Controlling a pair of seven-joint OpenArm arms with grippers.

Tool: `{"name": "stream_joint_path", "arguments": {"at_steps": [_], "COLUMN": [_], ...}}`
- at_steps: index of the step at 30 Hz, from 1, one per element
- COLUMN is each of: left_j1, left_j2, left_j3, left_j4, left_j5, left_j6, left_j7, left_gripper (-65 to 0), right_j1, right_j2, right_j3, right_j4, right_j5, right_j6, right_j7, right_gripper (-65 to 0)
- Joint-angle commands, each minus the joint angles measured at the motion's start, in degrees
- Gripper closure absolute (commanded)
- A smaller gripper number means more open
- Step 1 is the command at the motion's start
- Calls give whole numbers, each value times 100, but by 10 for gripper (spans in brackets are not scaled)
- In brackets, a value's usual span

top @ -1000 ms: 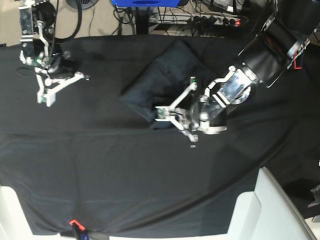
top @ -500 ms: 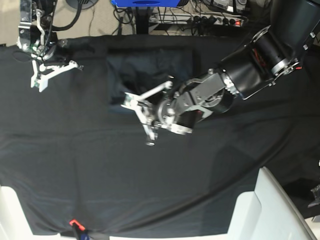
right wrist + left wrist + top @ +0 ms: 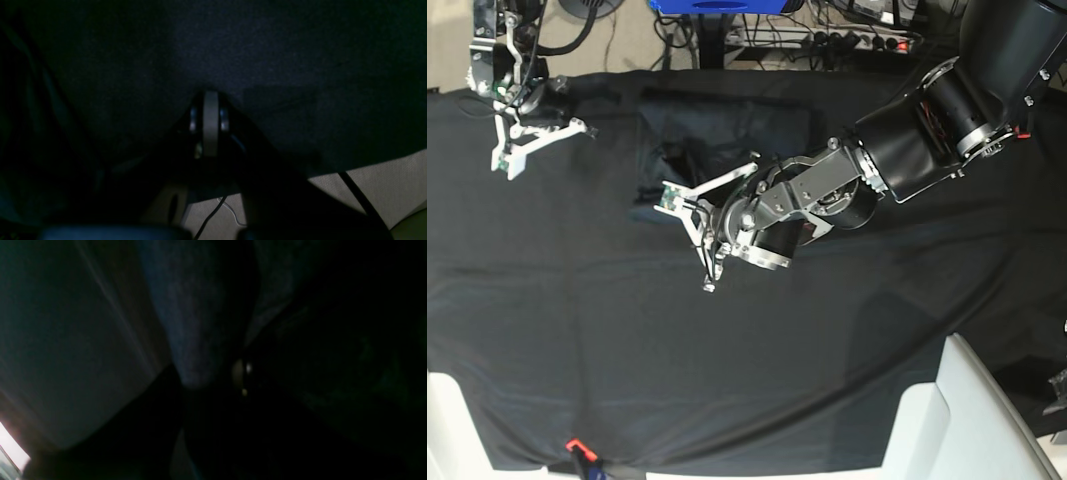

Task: Fold the T-shirt properly

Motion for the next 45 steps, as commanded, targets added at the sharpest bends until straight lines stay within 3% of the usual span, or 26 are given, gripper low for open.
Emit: {"name": "stream_joint_path", "arguments": {"at_steps": [1,16,22,27,45], "left_j1": [-134,-178,-204,-354,-635], "left_j2": [19,-7,10,10,28], "left_j3": [-55,-64,-108,-99,-108], "left_j4": [79,70,-203,-291,-291], "left_j5": [-13,40,40,-4,-22], "left_j6": [49,49,49,49,49], "left_j7": [6,15,15,15,15], "left_gripper": [0,0,-263,-375,-385], "right_j1": [-34,-78,-78,-69,-25], "right_j2": [32,32,41,50,50], "right_j3": [5,5,5,5,-22], "right_j4": [51,51,51,51,51], "right_j5": [29,20,20,20,20], "right_j6": [0,0,0,0,0], "right_j7": [-10,-10,-10,-10,-19], "right_gripper": [0,0,0,0,0]}}
